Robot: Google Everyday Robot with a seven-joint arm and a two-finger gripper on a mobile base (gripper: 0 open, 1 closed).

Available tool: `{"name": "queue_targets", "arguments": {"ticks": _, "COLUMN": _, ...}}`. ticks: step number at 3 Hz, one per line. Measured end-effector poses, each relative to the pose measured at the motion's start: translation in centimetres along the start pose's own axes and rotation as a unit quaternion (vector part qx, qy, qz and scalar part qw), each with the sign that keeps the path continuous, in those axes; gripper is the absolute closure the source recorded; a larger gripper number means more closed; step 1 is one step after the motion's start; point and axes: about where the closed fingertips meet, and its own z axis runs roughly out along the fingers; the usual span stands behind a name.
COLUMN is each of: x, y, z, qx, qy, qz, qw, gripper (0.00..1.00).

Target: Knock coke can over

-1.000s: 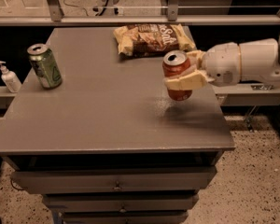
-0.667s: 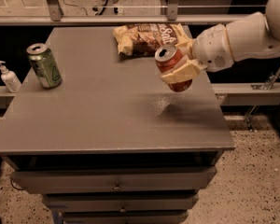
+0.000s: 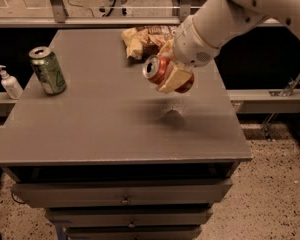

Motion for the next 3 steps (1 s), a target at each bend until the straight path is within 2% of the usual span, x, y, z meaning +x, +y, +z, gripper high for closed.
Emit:
{"name": "queue_targets", "arguments": {"ticks": 1, "x": 0.5, "y": 0.8, "z": 2.1, "qx": -0.017, "qy": 0.085, "qz": -0.056, "qw": 0.9946, "gripper": 1.00}}
{"name": "queue_targets", "arguments": {"ticks": 2, "x": 1.2, "y": 1.8, "z": 4.0, "qx": -0.044, "qy": 0.143, "qz": -0.093, "qw": 0.9844, "gripper": 0.82}}
{"name": "queue_targets", "arguments": {"ticks": 3, "x": 1.7, "y": 3.0, "z": 5.3, "qx": -0.073, "qy": 0.177, "qz": -0.121, "qw": 0.9739, "gripper": 0.59}}
